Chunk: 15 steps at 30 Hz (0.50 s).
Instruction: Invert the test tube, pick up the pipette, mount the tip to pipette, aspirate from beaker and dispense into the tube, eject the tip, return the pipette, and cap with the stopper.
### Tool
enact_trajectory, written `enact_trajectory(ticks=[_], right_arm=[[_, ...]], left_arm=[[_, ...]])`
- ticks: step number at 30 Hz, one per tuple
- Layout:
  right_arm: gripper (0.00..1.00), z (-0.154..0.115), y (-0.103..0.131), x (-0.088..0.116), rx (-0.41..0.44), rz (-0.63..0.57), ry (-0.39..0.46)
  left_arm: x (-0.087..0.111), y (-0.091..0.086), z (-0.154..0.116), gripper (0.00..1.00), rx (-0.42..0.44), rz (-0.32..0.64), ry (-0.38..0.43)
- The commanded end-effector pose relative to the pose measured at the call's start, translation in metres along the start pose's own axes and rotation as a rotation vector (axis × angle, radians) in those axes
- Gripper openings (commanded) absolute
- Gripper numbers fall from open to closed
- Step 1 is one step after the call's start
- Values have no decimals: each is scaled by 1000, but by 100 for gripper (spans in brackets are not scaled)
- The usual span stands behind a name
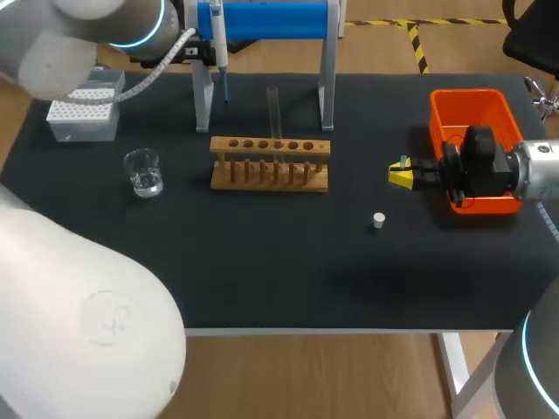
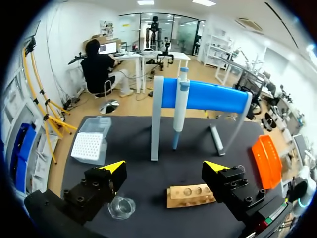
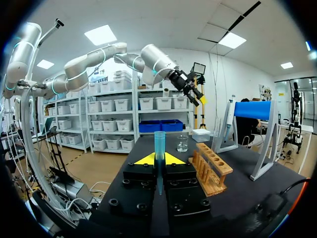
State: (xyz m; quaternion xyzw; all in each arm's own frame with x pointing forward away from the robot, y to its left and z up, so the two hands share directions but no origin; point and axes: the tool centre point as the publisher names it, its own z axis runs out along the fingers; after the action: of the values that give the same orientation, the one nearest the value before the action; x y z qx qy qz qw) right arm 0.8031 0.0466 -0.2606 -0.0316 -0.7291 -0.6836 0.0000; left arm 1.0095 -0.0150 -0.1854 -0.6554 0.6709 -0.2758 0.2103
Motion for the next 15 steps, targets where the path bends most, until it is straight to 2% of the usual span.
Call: enact_trajectory(ticks=[1,2,3,6,8,15], right_arm=[[0,-1,0,0,1,0,2],[0,-1,0,0,1,0,2],[0,-1,0,0,1,0,2],[0,-1,0,0,1,0,2],[0,-1,0,0,1,0,2],[0,-1,0,0,1,0,2]], left_arm=[[2,-1,-2,100,-2,-1,-53],[2,-1,-2,100,-2,-1,-53],[1,-2,0,100,64,-29,-66],[2,-2,8,100,171,-78,-114],[2,-2,14,100,206,-113,-131],[2,-7,22,100,346,-104,-151]])
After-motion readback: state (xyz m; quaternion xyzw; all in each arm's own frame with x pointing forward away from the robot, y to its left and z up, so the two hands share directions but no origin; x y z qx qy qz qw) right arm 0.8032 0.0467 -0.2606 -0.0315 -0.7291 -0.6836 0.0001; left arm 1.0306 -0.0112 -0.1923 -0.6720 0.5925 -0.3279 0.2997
